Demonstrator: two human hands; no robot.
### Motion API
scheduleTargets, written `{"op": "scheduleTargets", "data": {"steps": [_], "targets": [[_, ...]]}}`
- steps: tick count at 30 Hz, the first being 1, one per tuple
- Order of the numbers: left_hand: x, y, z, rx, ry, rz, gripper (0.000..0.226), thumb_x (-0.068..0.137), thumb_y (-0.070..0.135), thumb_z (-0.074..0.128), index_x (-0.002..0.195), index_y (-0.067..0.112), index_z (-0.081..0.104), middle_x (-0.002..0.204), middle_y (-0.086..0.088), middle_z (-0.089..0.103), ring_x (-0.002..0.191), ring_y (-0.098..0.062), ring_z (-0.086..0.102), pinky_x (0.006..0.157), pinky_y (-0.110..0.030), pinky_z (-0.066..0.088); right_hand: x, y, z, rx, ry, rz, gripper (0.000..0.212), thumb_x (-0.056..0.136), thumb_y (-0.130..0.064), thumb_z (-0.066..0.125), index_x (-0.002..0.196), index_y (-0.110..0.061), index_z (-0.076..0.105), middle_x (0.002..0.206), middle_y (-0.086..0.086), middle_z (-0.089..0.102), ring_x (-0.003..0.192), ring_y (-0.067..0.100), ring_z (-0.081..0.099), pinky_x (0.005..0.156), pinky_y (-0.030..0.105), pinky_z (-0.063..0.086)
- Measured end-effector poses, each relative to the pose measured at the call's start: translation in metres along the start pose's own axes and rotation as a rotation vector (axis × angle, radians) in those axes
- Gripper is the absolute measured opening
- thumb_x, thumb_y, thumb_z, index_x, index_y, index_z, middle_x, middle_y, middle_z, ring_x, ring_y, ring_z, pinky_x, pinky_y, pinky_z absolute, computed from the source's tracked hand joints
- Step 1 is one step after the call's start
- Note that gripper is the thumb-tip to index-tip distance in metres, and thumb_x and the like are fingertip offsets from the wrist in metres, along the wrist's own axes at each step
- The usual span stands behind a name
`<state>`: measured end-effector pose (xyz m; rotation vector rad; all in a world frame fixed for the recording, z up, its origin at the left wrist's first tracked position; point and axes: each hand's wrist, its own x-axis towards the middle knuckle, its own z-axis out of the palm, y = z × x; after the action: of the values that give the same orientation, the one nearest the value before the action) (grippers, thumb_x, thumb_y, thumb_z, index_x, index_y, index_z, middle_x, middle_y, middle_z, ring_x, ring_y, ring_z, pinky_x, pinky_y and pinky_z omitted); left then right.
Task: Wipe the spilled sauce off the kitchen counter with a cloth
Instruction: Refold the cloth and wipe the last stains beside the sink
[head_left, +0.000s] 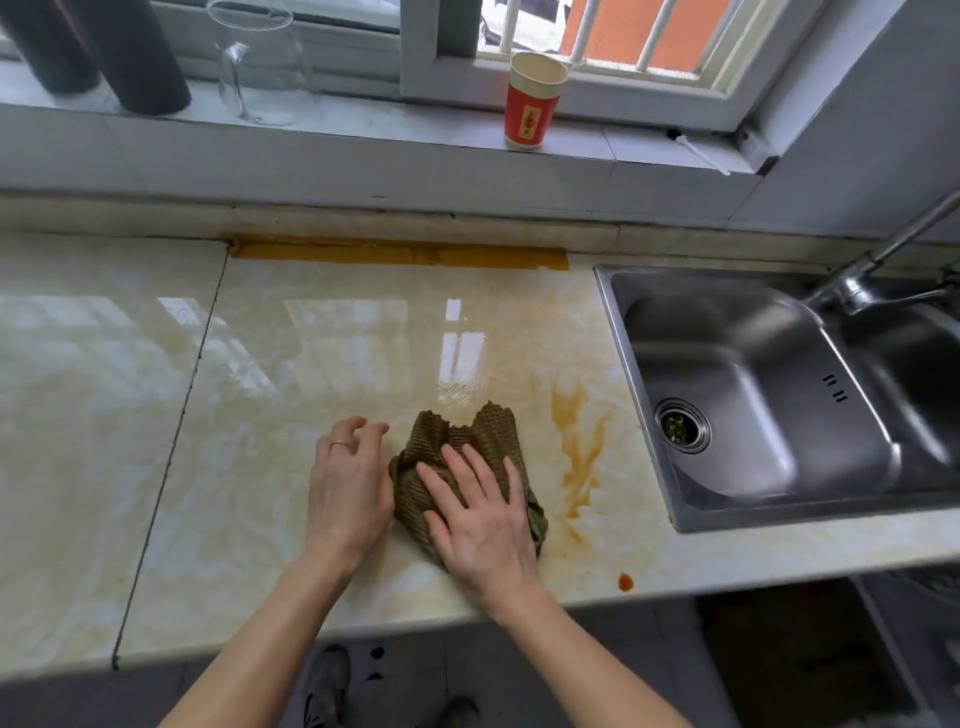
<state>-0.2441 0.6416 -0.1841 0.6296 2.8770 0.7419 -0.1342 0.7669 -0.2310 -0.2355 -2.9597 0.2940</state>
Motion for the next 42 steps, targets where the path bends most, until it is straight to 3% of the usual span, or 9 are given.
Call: {"op": "scheduleTargets", "data": {"steps": [8, 16, 18, 21, 25, 28, 34, 38, 42], "targets": [[-0.005, -0.003, 0.003, 0.07, -0.055, 0.01, 0.05, 0.085, 0.0, 0.046, 0.134, 0.008, 0.043, 0.142, -0.015, 0.038, 0.124, -0.033, 0.04, 0.098, -0.039, 0.04, 0.04, 0.051, -0.008, -0.099, -0.022, 0.08, 0.05, 0.096, -0.044, 0.034, 0.143, -0.032, 0.047, 0.152, 0.003, 0.042, 0.141, 0.023, 0.035, 0.114, 0.057, 0.023], [-0.006, -0.007, 0.005, 0.064, -0.066, 0.015, 0.052, 0.083, -0.002, 0.046, 0.134, 0.01, 0.043, 0.144, -0.014, 0.037, 0.13, -0.032, 0.036, 0.103, -0.041, 0.039, -0.025, 0.077, -0.031, -0.185, 0.023, -0.33, 0.059, 0.092, -0.048, 0.054, 0.148, -0.036, 0.039, 0.159, 0.002, 0.03, 0.147, 0.022, 0.025, 0.114, 0.058, 0.023], [-0.007, -0.007, 0.005, 0.074, -0.065, 0.012, 0.053, 0.083, -0.002, 0.046, 0.135, 0.01, 0.042, 0.144, -0.014, 0.037, 0.13, -0.032, 0.036, 0.104, -0.04, 0.038, -0.025, 0.079, -0.047, -0.167, 0.041, -0.209, 0.071, 0.086, -0.047, 0.063, 0.15, -0.035, 0.035, 0.161, 0.005, 0.022, 0.149, 0.025, 0.017, 0.116, 0.059, 0.017], [-0.008, -0.003, 0.006, 0.073, -0.052, -0.005, 0.051, 0.083, 0.0, 0.047, 0.134, 0.008, 0.043, 0.143, -0.015, 0.038, 0.13, -0.032, 0.036, 0.105, -0.04, 0.036, -0.029, 0.042, -0.055, 0.089, 0.177, 0.297, 0.081, 0.08, -0.041, 0.067, 0.151, -0.034, 0.031, 0.161, 0.006, 0.018, 0.149, 0.026, 0.015, 0.117, 0.059, 0.016], [-0.006, 0.002, 0.007, 0.068, -0.043, -0.023, 0.048, 0.083, 0.001, 0.048, 0.131, 0.006, 0.046, 0.141, -0.017, 0.041, 0.127, -0.034, 0.038, 0.104, -0.042, 0.036, -0.004, -0.014, -0.042, 0.305, 0.137, 0.767, 0.087, 0.082, -0.064, 0.056, 0.154, -0.04, 0.013, 0.163, 0.005, 0.004, 0.15, 0.03, 0.0, 0.117, 0.061, 0.003], [-0.005, 0.001, 0.008, 0.073, -0.042, -0.028, 0.047, 0.084, 0.002, 0.047, 0.13, 0.006, 0.046, 0.141, -0.016, 0.041, 0.127, -0.035, 0.038, 0.104, -0.043, 0.036, 0.025, -0.02, -0.035, 0.24, -0.001, 0.844, 0.089, 0.08, -0.063, 0.062, 0.153, -0.039, 0.017, 0.159, 0.007, 0.015, 0.147, 0.036, 0.0, 0.112, 0.066, -0.001], [-0.004, 0.004, 0.007, 0.09, -0.045, -0.04, 0.044, 0.083, 0.002, 0.047, 0.127, 0.005, 0.048, 0.136, -0.017, 0.045, 0.122, -0.036, 0.042, 0.101, -0.043, 0.038, 0.036, 0.001, -0.052, 0.379, 0.052, 0.871, 0.031, 0.082, -0.011, 0.061, 0.102, -0.035, 0.062, 0.112, -0.008, 0.051, 0.12, 0.02, 0.036, 0.11, 0.044, 0.016], [-0.003, 0.031, 0.006, -0.036, -0.078, 0.064, 0.049, 0.083, 0.01, 0.055, 0.131, 0.009, 0.048, 0.128, -0.015, 0.053, 0.114, -0.033, 0.049, 0.097, -0.041, 0.041, 0.012, 0.014, -0.067, 0.57, 0.261, 0.764, 0.037, 0.073, 0.001, 0.062, 0.081, -0.034, 0.056, 0.098, -0.01, 0.048, 0.107, 0.014, 0.04, 0.106, 0.039, 0.024], [-0.001, 0.075, 0.013, -0.288, -0.382, 0.099, 0.035, 0.082, 0.02, 0.064, 0.116, 0.017, 0.06, 0.109, -0.004, 0.065, 0.09, -0.017, 0.061, 0.083, -0.03, 0.049, -0.033, 0.033, -0.066, 0.585, 0.275, 0.758, 0.045, 0.067, 0.006, 0.063, 0.076, -0.038, 0.055, 0.099, -0.016, 0.047, 0.109, 0.013, 0.044, 0.103, 0.042, 0.035]]}}
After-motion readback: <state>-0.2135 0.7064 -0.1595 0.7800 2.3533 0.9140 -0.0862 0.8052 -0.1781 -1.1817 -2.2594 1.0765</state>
